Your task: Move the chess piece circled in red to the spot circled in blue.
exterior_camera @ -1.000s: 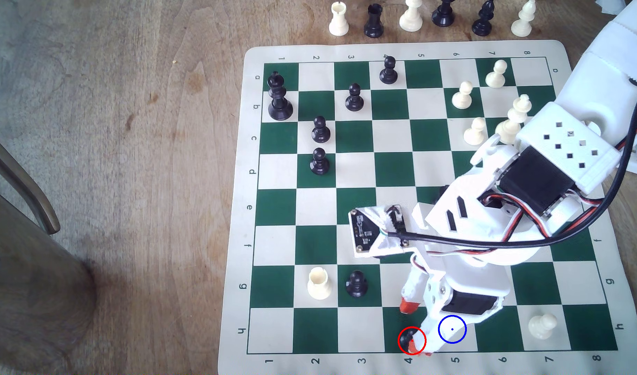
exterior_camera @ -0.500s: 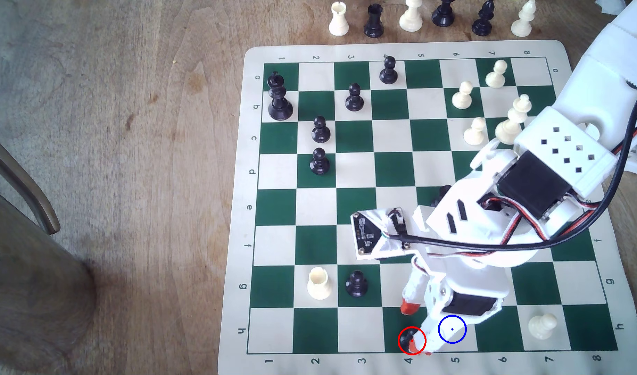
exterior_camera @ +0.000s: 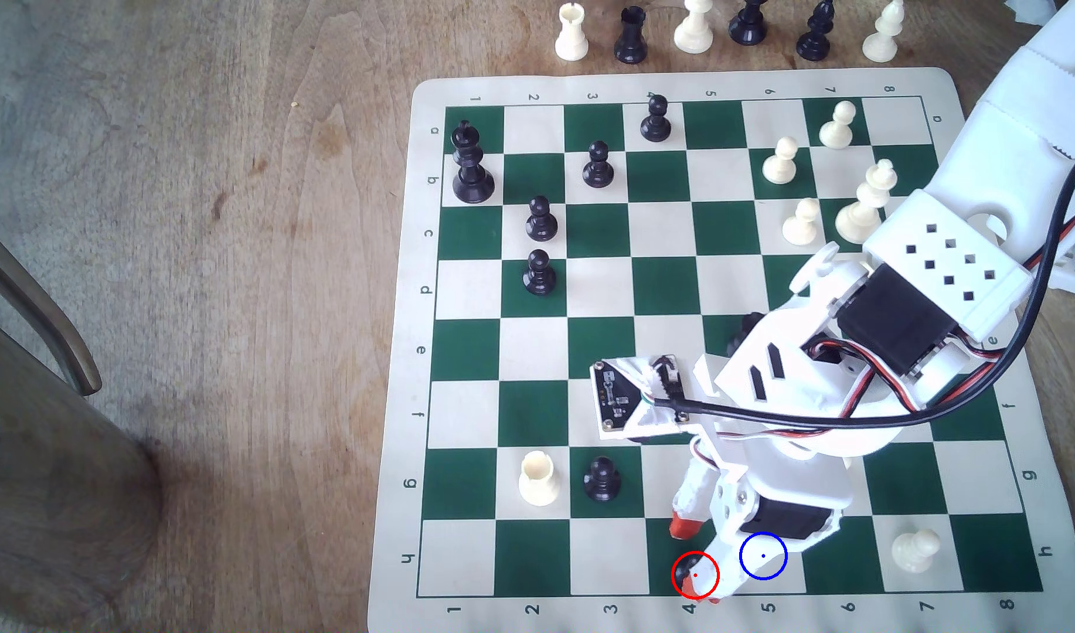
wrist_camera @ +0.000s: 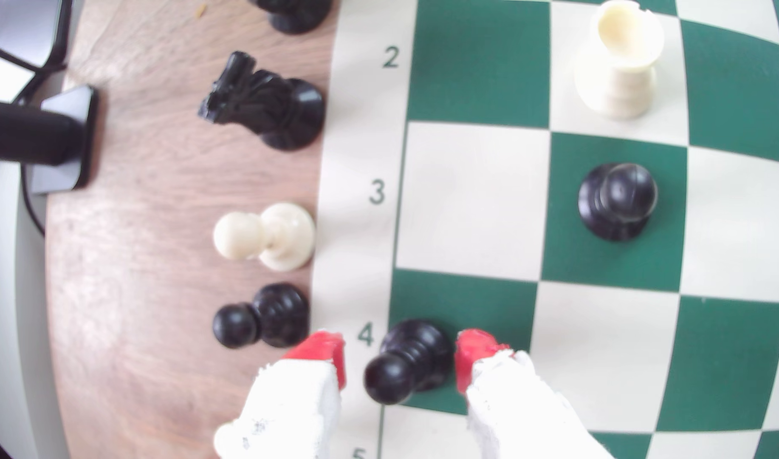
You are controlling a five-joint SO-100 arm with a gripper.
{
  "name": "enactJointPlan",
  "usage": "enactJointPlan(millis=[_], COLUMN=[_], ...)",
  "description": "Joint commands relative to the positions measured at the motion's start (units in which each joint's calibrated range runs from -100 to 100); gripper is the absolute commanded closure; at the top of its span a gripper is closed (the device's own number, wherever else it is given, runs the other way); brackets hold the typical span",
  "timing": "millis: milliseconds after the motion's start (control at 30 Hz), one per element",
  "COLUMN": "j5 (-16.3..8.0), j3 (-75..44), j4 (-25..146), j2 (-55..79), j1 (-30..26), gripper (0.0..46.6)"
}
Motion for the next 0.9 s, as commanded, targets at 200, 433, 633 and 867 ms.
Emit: enactJointPlan(millis=[200, 433, 633, 867], j5=[-0.3, -0.5, -0.5, -0.1], j3=[0.4, 0.2, 0.1, 0.4], j4=[-0.6, -1.8, -2.0, -2.1], j2=[-2.3, -2.4, -2.4, -2.2], j1=[-1.1, -0.9, -0.7, -0.9], gripper=[35.2, 35.2, 35.2, 42.0])
